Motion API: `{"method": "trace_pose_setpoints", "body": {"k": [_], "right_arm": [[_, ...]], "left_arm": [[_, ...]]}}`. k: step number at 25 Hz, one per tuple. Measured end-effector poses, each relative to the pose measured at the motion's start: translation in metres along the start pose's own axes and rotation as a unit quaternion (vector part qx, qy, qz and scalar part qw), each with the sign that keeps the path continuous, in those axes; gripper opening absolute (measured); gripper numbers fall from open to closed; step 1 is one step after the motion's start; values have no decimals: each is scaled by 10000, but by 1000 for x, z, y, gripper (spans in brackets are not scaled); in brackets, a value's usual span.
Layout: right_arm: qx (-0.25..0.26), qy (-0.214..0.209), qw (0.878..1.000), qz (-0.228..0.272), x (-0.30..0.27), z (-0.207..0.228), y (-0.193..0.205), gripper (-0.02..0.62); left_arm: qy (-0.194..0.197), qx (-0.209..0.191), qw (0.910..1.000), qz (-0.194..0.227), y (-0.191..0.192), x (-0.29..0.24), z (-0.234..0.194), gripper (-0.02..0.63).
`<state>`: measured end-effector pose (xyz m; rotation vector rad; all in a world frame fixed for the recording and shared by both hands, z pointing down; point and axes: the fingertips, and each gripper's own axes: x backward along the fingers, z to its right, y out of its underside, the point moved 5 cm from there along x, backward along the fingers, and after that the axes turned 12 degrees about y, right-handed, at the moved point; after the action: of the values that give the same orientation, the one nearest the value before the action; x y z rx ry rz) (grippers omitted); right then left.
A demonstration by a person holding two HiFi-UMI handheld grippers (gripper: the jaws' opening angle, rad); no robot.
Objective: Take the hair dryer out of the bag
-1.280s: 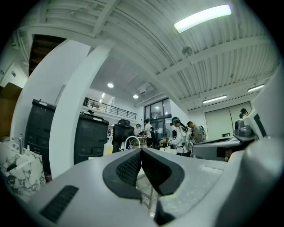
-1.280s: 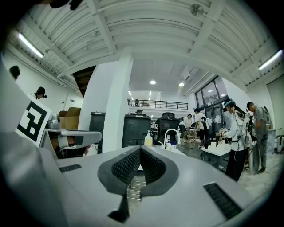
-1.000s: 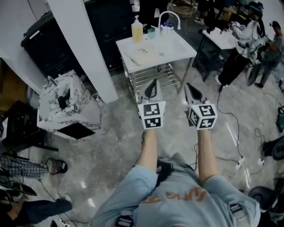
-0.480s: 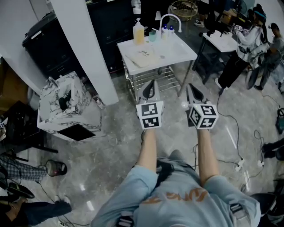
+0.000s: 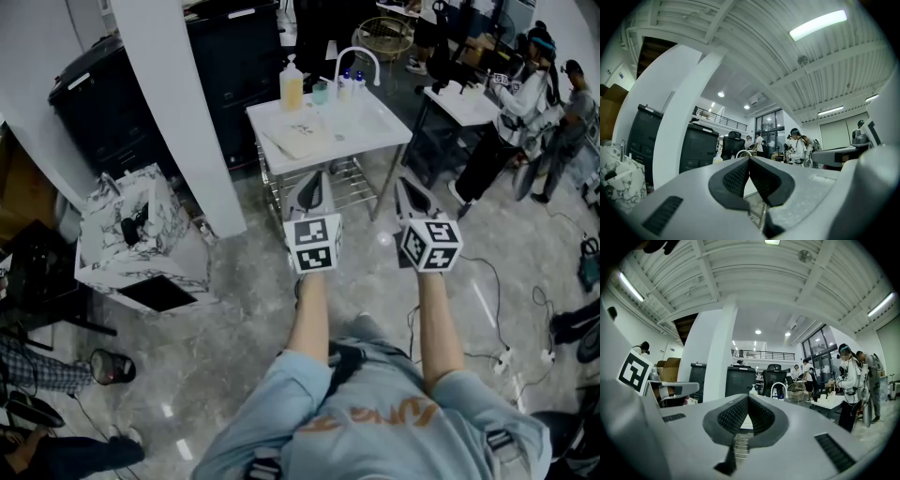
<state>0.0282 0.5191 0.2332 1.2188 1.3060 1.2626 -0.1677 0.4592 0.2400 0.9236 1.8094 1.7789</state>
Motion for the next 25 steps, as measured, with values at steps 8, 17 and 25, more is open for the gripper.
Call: {"method": "trace_pose_setpoints", "body": {"k": [8,17,25], "right_arm": [[23,-82,9997,238,-25,7,-19,-2],[-333,-394,9974,512,-83,32,-19,-1],[-684,-680,9949,303,-166,38,9,0]], "left_arm": [[-8,-135,9998,111,-9,-16,-12,2],[-227,-216,9995,81,3,-65,-44,2],[-269,-233,9985,-408,43,-129,-72,2]]}}
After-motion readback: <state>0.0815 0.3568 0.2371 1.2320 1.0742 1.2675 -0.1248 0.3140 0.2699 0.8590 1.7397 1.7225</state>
